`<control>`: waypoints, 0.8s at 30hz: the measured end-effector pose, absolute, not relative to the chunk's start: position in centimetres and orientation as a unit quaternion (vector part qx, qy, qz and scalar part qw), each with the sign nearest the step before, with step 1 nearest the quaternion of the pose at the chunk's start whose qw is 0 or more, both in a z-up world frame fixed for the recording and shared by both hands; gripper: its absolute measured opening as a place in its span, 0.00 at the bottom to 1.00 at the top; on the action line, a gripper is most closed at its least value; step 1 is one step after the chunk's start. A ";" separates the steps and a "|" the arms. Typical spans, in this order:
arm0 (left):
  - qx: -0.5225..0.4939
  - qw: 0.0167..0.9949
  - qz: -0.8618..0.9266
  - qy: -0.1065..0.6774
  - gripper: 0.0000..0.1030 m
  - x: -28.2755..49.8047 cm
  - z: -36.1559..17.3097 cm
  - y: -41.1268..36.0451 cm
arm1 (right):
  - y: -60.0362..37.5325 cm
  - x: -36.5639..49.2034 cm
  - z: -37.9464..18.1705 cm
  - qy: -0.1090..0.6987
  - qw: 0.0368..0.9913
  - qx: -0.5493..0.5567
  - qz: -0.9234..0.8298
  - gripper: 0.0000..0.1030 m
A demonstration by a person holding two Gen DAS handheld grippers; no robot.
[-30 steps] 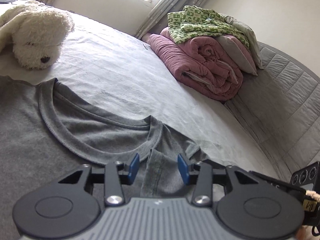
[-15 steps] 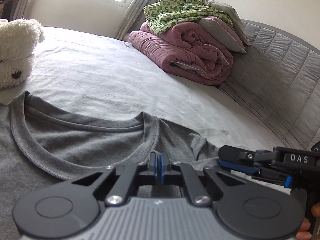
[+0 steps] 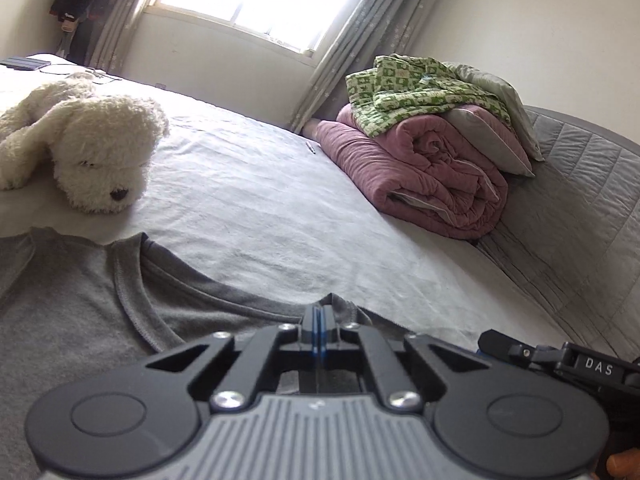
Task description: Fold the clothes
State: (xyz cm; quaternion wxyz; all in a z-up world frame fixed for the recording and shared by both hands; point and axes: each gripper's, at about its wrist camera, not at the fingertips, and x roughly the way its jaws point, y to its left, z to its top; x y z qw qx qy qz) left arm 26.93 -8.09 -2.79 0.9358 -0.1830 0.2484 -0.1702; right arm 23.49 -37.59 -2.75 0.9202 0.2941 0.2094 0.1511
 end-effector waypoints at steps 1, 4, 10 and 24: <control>-0.187 0.937 -0.161 0.249 0.01 26.8 -2.7 -7.8 | -37.6 23.5 -2.7 0.209 0.921 0.292 0.151 0.32; -0.194 0.938 -0.133 0.256 0.01 26.5 -2.7 -7.1 | -37.5 23.7 -2.9 0.211 0.923 0.287 0.148 0.32; -0.201 0.936 -0.087 0.277 0.01 26.2 -3.9 -6.0 | -37.6 24.3 -3.9 0.225 0.922 0.281 0.139 0.32; -0.275 0.898 -0.158 0.305 0.35 28.3 -7.2 -1.2 | -35.9 26.4 -6.1 0.280 0.922 0.239 0.120 0.41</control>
